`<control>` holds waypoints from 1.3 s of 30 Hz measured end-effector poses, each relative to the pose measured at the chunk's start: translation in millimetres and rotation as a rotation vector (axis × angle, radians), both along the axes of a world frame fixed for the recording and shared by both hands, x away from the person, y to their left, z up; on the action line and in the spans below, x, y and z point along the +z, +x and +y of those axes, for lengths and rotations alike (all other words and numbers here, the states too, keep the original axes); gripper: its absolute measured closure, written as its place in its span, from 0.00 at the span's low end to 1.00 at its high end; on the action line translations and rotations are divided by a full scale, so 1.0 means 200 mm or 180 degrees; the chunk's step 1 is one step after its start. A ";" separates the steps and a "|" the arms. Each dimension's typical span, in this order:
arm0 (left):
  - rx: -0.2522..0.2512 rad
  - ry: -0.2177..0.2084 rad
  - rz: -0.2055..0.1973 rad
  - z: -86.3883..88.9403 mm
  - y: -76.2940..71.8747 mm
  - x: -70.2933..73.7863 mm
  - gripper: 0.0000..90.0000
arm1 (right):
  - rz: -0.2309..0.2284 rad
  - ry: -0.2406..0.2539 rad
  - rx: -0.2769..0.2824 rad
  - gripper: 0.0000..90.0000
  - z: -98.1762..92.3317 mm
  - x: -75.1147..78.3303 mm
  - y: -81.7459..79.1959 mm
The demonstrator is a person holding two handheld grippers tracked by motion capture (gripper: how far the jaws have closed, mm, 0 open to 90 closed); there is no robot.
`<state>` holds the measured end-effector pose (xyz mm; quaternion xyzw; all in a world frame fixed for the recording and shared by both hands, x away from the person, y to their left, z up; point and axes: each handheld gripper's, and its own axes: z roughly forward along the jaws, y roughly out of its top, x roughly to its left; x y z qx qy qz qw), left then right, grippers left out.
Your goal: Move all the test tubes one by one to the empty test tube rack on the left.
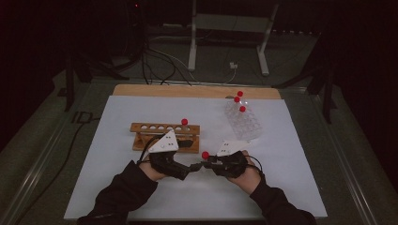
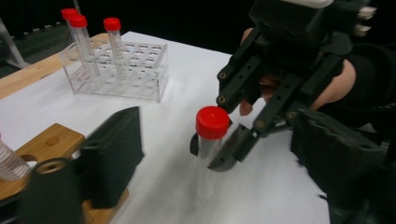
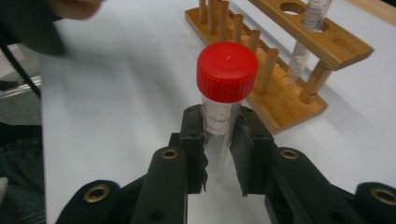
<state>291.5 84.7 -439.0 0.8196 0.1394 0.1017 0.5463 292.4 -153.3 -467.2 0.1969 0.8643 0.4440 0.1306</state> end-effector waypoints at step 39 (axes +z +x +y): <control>0.0070 0.0196 -0.0224 -0.05 0.02 0.02 0.80 | -0.0043 0.0151 0.0098 0.62 -0.02 0.04 -0.05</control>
